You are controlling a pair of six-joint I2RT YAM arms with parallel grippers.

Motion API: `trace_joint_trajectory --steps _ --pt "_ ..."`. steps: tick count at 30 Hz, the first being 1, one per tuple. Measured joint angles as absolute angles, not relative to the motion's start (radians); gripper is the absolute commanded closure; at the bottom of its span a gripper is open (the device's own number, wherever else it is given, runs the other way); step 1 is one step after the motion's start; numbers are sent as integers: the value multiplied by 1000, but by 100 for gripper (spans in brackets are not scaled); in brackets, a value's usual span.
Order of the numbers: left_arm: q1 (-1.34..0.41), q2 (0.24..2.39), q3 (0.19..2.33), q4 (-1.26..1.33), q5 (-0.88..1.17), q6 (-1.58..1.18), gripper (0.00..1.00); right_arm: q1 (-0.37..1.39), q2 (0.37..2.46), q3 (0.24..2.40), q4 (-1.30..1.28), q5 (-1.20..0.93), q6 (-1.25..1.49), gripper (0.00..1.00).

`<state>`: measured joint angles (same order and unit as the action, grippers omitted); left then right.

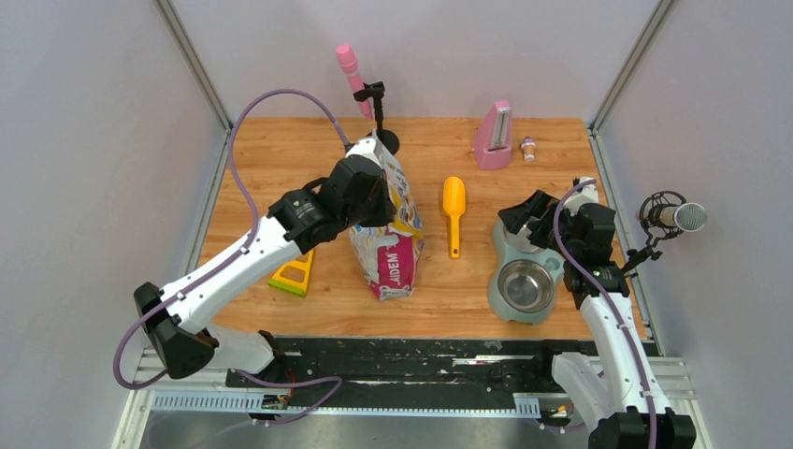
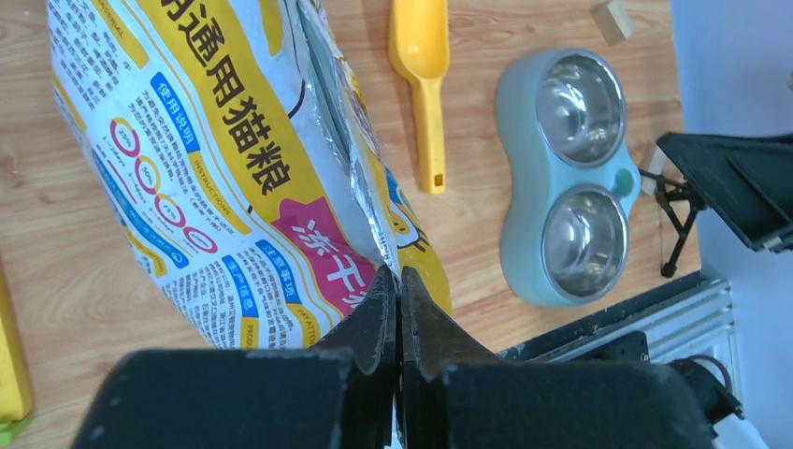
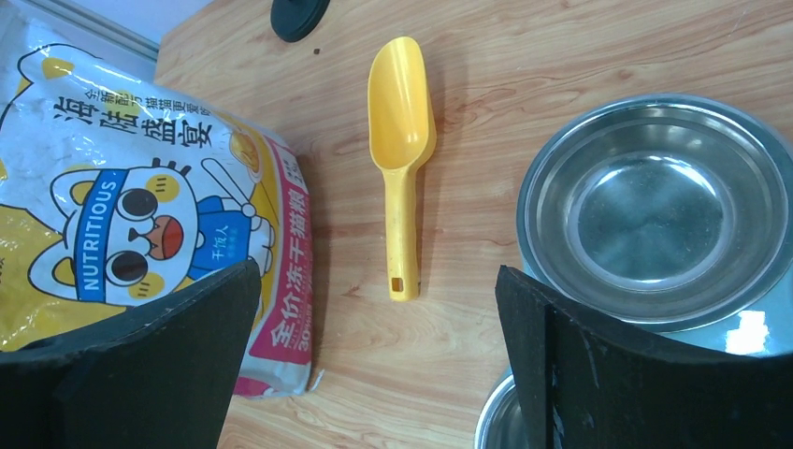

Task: Serve the pet food

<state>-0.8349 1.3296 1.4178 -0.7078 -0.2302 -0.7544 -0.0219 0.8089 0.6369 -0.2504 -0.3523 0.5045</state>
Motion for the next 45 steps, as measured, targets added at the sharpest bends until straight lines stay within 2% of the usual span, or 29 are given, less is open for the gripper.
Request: trace_joint_trajectory --steps 4,6,7,8,9,10,14,20,23,28,32,37,39,41,45 --pt "-913 1331 1417 -692 -274 -754 100 -22 809 637 -251 -367 506 0" --pt "-938 1336 1417 -683 -281 -753 85 -22 810 637 -251 -376 508 0" --pt "-946 1341 1417 -673 -285 -751 63 -22 810 637 -251 -379 508 0" --pt "-950 1345 1417 -659 -289 -747 48 -22 811 637 -251 -382 508 0" --pt "-956 1346 1417 -625 -294 -740 16 -22 812 637 -251 -386 508 0" --pt "-958 1345 1423 -570 -302 -739 4 -22 814 637 -251 -392 509 0" --pt "-959 1311 1444 -428 -339 -695 0 -22 822 637 -250 -423 512 0" --pt "-956 1214 1433 -418 -523 -611 0 16 883 697 -265 -479 511 0" --pt "-914 1170 1388 -438 -577 -603 0 111 933 780 -298 -448 500 0" --pt "-691 1074 1226 -482 -525 -627 0 308 1048 972 -351 -373 460 0" --pt "-604 992 1114 -528 -511 -647 0 447 1163 1160 -419 -269 418 0" --pt "-563 910 1056 -543 -511 -653 0 596 1320 1372 -502 -137 384 5" --pt "-558 889 1044 -543 -515 -652 0 643 1383 1442 -543 -74 375 10" --pt "-555 879 1037 -543 -518 -649 0 677 1437 1497 -593 -17 369 16" --pt "-554 872 1027 -542 -525 -648 0 704 1497 1555 -685 64 369 20"
